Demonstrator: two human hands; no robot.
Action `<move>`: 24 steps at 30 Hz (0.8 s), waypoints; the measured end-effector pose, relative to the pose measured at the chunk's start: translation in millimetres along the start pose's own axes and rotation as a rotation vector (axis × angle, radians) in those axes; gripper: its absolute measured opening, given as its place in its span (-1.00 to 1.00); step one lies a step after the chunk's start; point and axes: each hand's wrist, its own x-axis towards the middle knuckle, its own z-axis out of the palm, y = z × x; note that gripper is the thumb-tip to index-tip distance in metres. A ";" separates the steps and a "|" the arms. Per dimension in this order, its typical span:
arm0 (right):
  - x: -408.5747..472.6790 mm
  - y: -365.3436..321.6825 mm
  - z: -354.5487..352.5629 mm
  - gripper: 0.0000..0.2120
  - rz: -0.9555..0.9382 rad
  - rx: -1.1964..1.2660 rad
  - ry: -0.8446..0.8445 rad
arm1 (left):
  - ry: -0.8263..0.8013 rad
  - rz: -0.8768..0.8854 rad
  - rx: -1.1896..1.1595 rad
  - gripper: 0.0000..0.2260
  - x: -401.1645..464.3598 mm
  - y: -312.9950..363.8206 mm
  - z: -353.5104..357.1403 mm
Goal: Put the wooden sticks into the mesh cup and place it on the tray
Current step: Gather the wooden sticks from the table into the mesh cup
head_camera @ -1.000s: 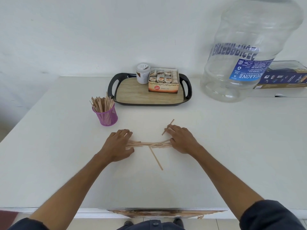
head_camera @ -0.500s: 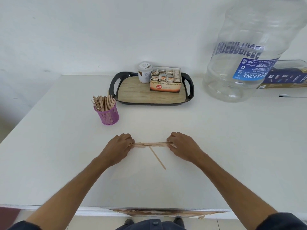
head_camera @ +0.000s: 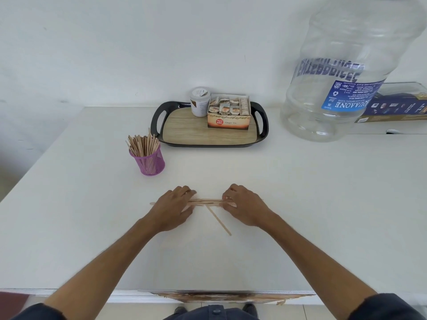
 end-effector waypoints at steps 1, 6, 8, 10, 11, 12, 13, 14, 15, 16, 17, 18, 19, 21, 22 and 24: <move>-0.2 -2.3 2.1 -0.61 0.002 -0.017 -0.008 | -0.011 0.006 0.012 -0.64 1.4 2.2 1.8; -2.0 -8.3 9.8 -0.42 -0.025 -0.087 -0.036 | 0.027 0.073 0.041 -0.79 9.0 7.8 3.0; -2.7 -7.7 9.3 -0.55 -0.043 -0.047 -0.020 | 0.036 0.090 0.046 -0.80 10.5 6.0 2.7; -4.0 -5.7 7.6 -0.70 -0.071 -0.031 0.005 | 0.048 0.102 0.059 -0.82 11.2 2.6 2.9; -4.9 -4.3 6.3 -0.74 -0.073 -0.022 0.014 | 0.050 0.105 0.067 -0.83 11.5 1.0 3.0; -5.4 -2.8 4.6 -0.78 -0.067 -0.011 0.018 | 0.048 0.107 0.076 -0.83 11.4 -0.5 2.9; -5.4 -1.1 3.0 -0.80 -0.056 -0.001 0.017 | 0.043 0.106 0.087 -0.83 11.1 -1.8 2.3; -5.4 0.3 1.8 -0.82 -0.046 0.003 0.013 | 0.041 0.104 0.096 -0.84 10.4 -2.7 1.5; -5.3 1.4 1.1 -0.84 -0.040 -0.003 0.009 | 0.043 0.104 0.103 -0.85 9.6 -3.1 0.6; -5.4 2.1 1.3 -0.85 -0.040 -0.018 0.005 | 0.046 0.105 0.109 -0.86 8.8 -2.8 -0.4; -5.6 2.2 2.1 -0.85 -0.047 -0.041 0.005 | 0.047 0.108 0.116 -0.88 8.1 -1.8 -1.2; -5.7 1.8 3.4 -0.85 -0.056 -0.071 0.009 | 0.045 0.109 0.125 -0.90 7.5 -0.3 -1.8; -5.6 1.2 5.3 -0.85 -0.066 -0.110 0.017 | 0.044 0.106 0.133 -0.91 7.1 1.3 -2.0; -5.9 -0.6 10.9 -0.86 -0.080 -0.226 0.033 | 0.042 0.080 0.139 -0.91 7.3 3.9 -2.0; -6.8 -1.8 13.2 -0.86 -0.083 -0.284 0.042 | 0.034 0.061 0.143 -0.90 7.9 4.9 -2.2; -10.0 -3.0 16.6 -0.81 -0.098 -0.343 0.079 | 0.012 0.026 0.150 -0.86 9.6 6.2 -3.3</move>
